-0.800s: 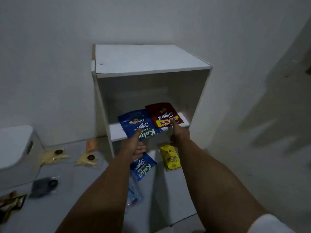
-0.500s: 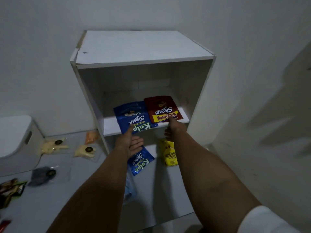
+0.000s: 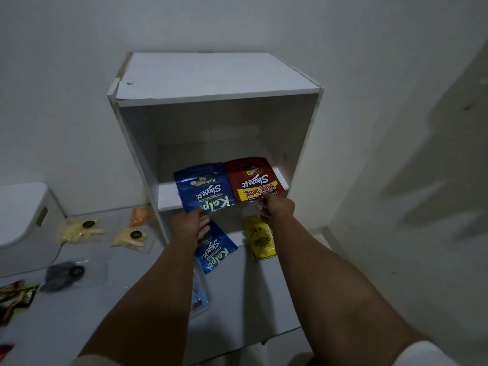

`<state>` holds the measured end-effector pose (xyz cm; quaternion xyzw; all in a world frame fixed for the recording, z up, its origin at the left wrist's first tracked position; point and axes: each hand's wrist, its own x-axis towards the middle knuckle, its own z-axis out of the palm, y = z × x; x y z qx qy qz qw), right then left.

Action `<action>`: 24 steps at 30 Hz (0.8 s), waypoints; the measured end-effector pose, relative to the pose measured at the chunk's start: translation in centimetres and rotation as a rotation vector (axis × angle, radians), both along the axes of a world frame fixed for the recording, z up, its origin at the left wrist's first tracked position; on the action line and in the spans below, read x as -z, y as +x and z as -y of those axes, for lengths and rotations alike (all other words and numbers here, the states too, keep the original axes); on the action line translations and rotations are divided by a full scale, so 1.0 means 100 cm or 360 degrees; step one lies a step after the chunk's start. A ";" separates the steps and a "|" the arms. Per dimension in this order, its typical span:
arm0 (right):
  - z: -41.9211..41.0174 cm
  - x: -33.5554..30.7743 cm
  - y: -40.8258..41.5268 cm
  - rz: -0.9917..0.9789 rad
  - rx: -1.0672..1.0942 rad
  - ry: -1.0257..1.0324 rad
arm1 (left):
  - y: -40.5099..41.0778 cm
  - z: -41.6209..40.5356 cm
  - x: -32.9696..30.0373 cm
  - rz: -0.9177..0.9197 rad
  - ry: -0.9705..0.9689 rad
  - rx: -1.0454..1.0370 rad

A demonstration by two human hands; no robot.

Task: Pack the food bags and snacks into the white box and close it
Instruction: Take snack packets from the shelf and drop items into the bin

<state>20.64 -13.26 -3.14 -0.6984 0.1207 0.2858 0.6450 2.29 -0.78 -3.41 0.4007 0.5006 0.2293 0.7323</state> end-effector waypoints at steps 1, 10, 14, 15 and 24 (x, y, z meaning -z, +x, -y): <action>0.003 -0.002 -0.004 0.0002 0.0028 0.0046 | -0.004 0.002 0.001 0.0049 0.0016 -0.0026; 0.037 -0.005 -0.052 -0.0102 0.0305 0.0412 | -0.038 0.012 0.005 0.0400 -0.0151 -0.0115; 0.059 -0.006 -0.081 -0.0083 0.0430 0.0487 | -0.049 0.020 0.002 0.0399 -0.0165 0.0051; 0.067 -0.005 -0.089 -0.0065 0.0451 0.0484 | -0.053 0.023 0.001 0.0400 -0.0164 0.0118; 0.171 0.014 -0.210 0.0104 0.0818 0.0267 | -0.124 0.066 0.038 0.0229 -0.0089 0.0775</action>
